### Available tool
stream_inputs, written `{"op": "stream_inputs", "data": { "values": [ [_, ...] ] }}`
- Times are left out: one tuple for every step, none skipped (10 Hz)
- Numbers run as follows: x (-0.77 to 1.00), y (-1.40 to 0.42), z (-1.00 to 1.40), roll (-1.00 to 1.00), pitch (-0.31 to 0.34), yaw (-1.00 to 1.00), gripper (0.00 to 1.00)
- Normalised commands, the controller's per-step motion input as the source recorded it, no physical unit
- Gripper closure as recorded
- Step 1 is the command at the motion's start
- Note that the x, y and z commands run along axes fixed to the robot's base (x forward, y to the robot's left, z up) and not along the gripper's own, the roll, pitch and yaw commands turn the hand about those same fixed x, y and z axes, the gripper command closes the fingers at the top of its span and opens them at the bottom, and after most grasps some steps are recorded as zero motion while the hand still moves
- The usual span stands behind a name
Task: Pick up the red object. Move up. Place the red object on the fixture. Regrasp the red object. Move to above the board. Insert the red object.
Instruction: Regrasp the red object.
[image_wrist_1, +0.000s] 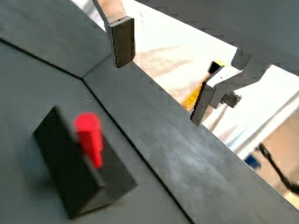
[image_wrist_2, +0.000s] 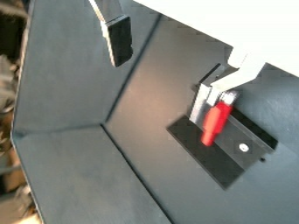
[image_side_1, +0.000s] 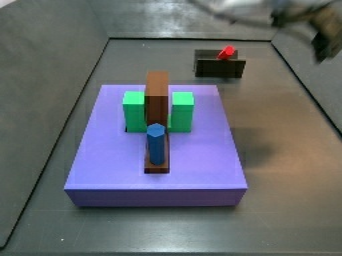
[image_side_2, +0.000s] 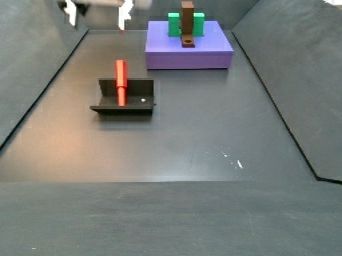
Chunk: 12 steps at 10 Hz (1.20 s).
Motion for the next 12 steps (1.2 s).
{"op": "stream_inputs", "data": {
  "values": [
    [-0.16, 0.04, -0.61, 0.65, 0.000, 0.53, 0.00],
    [0.00, 0.01, -0.41, 0.82, 0.000, 0.44, 0.00],
    [-0.04, 0.02, -0.37, 0.57, 0.000, 0.37, 0.00],
    [-0.05, 0.00, 0.00, -0.01, 0.000, 0.07, 0.00],
    [0.00, 0.00, -0.01, 0.00, 0.000, -0.01, 0.00],
    [0.13, 0.14, -0.10, -0.23, 0.000, -0.25, 0.00],
    [0.07, 0.39, -0.41, -0.75, 0.023, -0.24, 0.00],
    [0.00, 0.44, -0.50, -0.67, 0.109, -0.22, 0.00],
    [0.00, 0.40, -0.42, -0.57, 0.191, -0.19, 0.00],
    [-0.01, 0.36, -0.23, -0.54, 0.149, -0.21, 0.00],
    [-0.13, 0.22, -0.12, -0.45, 0.026, -0.17, 0.00],
    [-0.15, 0.12, -0.32, -0.31, 0.009, -0.13, 0.00]
  ]
}}
